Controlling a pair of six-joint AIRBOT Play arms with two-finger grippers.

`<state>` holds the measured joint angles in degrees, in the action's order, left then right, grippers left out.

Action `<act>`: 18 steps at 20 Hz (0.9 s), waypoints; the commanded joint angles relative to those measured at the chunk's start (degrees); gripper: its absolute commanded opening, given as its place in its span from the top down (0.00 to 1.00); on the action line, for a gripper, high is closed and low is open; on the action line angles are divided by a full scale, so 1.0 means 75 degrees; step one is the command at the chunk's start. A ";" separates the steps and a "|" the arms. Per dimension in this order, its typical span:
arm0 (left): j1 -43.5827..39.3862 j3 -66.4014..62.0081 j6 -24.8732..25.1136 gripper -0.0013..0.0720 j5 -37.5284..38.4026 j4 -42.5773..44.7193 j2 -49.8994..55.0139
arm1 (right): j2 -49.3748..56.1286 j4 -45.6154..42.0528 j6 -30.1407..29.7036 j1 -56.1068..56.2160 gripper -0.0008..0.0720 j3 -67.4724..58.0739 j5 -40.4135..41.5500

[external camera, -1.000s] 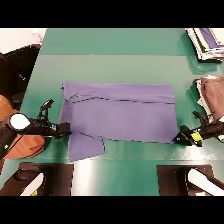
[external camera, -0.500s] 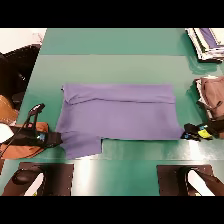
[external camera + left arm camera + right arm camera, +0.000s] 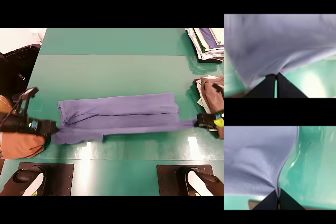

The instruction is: Fold the shirts.

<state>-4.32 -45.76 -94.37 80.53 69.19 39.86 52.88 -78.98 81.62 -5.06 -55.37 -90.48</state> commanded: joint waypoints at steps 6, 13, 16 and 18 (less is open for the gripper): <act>0.0009 -0.1591 0.0985 0.95 -0.3037 0.0172 0.3972 | 0.3806 -0.0006 0.0023 0.0901 0.96 -0.2643 0.1265; 0.0009 -0.2340 0.0895 0.19 -0.3252 0.0169 0.4546 | 0.5298 0.1072 -0.0417 0.0664 0.61 -0.4185 0.1198; 0.0009 -0.2841 0.0898 0.28 -0.2366 0.0102 0.4535 | 0.5377 0.1950 -0.0839 0.0093 0.52 -0.4319 0.0755; 0.0006 -0.2993 0.0906 0.71 -0.1964 -0.0210 0.4532 | 0.5377 0.1944 -0.0985 -0.0414 0.52 -0.4316 0.0321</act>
<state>-4.25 -65.91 -87.66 60.97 69.78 73.56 92.27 -68.05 76.79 -4.25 -86.67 -84.33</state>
